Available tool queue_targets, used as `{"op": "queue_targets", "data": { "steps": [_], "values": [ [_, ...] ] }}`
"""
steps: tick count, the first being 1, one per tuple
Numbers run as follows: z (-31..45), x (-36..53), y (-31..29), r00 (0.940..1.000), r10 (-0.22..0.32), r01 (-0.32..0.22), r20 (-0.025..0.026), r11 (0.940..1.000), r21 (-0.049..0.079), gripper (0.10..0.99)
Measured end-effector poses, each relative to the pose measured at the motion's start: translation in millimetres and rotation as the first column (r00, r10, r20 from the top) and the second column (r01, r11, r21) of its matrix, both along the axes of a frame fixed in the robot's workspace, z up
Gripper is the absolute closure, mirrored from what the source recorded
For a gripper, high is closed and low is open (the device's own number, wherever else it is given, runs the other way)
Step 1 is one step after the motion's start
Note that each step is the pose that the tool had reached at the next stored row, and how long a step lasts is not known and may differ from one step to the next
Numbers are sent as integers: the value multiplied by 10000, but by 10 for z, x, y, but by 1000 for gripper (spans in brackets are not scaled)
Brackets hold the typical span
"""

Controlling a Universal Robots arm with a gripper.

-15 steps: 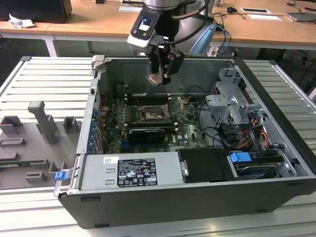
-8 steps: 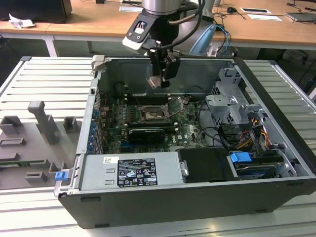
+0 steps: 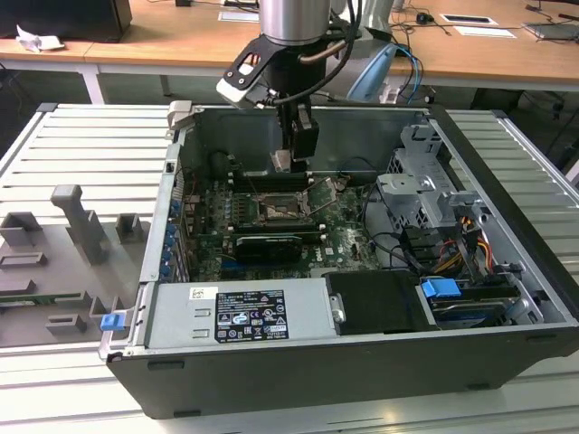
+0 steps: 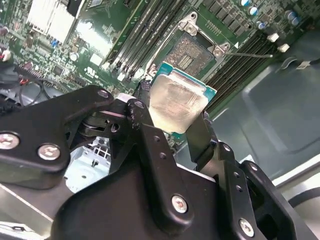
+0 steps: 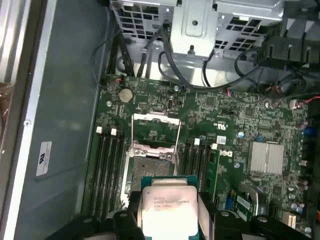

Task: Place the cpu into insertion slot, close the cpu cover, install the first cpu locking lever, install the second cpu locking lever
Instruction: 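Place the cpu into insertion slot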

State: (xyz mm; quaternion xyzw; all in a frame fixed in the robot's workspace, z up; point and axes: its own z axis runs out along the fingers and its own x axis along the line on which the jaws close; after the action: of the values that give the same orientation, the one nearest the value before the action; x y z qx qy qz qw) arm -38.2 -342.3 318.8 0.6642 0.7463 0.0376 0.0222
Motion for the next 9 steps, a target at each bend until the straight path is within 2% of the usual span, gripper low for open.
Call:
{"op": "queue_targets", "data": {
  "steps": [4,9],
  "values": [
    [-108,-1,10,10000,-70,70,1,10000,0,553],
    [-245,-2,17,9963,-856,856,0,9963,0,553]
  ]
}}
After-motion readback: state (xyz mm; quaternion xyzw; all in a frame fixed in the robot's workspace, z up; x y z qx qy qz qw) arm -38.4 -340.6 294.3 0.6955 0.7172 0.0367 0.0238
